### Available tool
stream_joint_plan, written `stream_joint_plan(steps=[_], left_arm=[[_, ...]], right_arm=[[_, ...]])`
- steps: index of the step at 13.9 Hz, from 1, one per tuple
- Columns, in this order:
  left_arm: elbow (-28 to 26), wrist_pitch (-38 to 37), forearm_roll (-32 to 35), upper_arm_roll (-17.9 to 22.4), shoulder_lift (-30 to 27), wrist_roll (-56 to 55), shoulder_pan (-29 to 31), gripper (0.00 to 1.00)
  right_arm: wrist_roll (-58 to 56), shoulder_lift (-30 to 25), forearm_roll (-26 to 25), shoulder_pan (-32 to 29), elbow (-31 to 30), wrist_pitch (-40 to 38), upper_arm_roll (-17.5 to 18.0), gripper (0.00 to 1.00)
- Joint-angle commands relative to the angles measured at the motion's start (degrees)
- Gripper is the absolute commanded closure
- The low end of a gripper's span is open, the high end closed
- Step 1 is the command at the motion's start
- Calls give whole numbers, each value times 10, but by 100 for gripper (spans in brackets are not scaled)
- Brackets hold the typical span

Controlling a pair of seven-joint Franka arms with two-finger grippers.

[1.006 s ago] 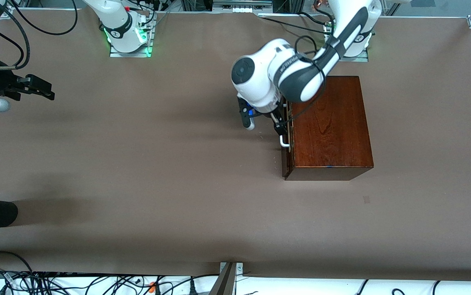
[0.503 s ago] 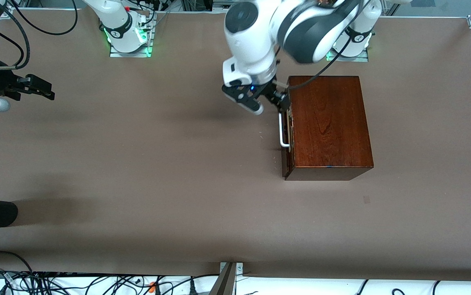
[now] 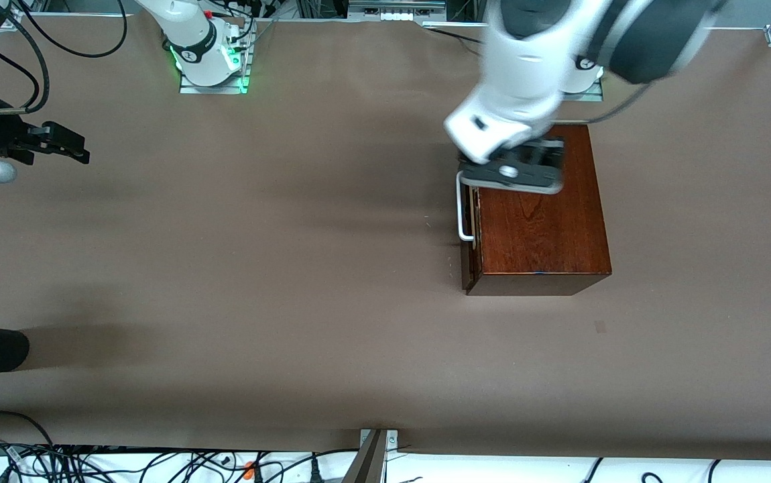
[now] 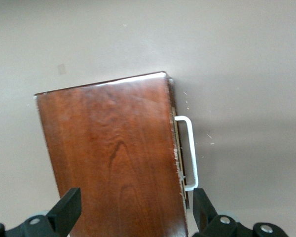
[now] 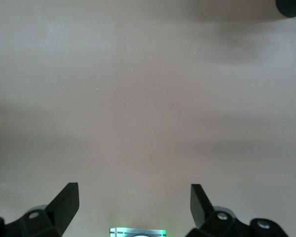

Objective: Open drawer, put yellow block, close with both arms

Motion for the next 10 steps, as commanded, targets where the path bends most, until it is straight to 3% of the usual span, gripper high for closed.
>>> stream_joint_plan(steps=[1, 3, 6, 8, 10], left_arm=[[-35, -23, -52, 11, -55, -3, 52, 0], [-71, -22, -84, 68, -96, 5, 56, 0], [-107, -20, -120, 165, -133, 123, 50, 0], [-125, -14, -124, 197, -150, 177, 50, 0], [-185, 29, -124, 221, -190, 219, 50, 0]], right_arm=[[-7, 0, 7, -11, 11, -11, 8, 0], [-7, 1, 7, -11, 11, -11, 8, 0], [-7, 0, 7, -11, 11, -11, 8, 0], [-7, 0, 7, -11, 11, -19, 8, 0], [-7, 0, 7, -11, 11, -23, 8, 0]])
